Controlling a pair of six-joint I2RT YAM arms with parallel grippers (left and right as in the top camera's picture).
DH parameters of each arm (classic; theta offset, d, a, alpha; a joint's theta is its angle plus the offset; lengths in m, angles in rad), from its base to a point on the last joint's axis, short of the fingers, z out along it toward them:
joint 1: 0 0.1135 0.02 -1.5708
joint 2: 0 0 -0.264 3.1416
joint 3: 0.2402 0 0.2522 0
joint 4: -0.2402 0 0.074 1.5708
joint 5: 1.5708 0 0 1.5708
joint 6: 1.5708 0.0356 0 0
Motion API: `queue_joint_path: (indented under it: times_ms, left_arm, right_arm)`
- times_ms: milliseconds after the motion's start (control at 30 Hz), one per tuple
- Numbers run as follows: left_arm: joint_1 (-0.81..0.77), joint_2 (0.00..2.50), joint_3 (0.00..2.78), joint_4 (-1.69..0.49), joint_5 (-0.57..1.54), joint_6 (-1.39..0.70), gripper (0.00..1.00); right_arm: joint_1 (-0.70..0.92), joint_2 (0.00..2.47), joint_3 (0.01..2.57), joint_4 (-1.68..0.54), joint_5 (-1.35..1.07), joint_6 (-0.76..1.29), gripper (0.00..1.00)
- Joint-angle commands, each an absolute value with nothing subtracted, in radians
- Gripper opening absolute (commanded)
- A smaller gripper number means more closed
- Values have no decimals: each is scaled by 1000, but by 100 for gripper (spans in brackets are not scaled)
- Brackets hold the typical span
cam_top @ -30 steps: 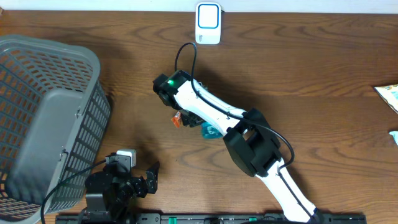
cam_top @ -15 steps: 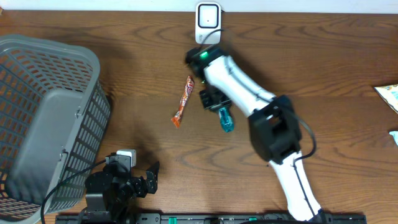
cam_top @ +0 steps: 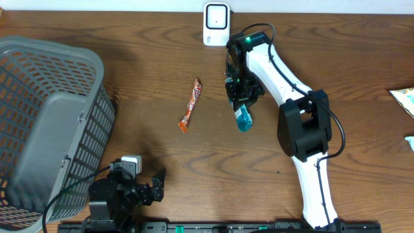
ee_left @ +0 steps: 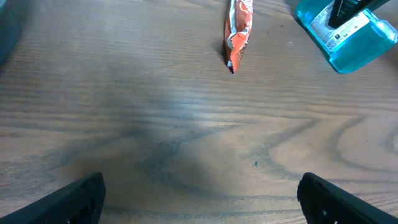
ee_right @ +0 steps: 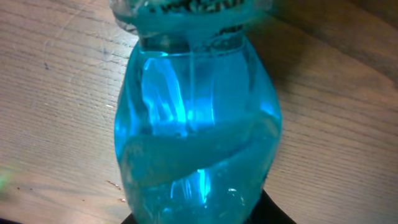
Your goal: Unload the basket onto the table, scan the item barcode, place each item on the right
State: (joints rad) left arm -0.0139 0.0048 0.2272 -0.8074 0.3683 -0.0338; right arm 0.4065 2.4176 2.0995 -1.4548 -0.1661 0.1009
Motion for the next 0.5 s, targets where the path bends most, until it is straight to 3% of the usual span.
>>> queue_joint_path:
  times_ms: [0, 133, 467]
  left_arm:
    - [-10, 4, 217, -855, 381, -42, 98]
    - [-10, 4, 217, -855, 382, -42, 98]
    - [-10, 4, 217, -855, 382, -42, 98]
  right_arm:
    - [425, 2477, 2074, -1428, -141, 62, 10]
    - [431, 2468, 2079, -1427, -136, 61, 7]
    - [514, 2446, 2108, -1407, 101, -251, 6]
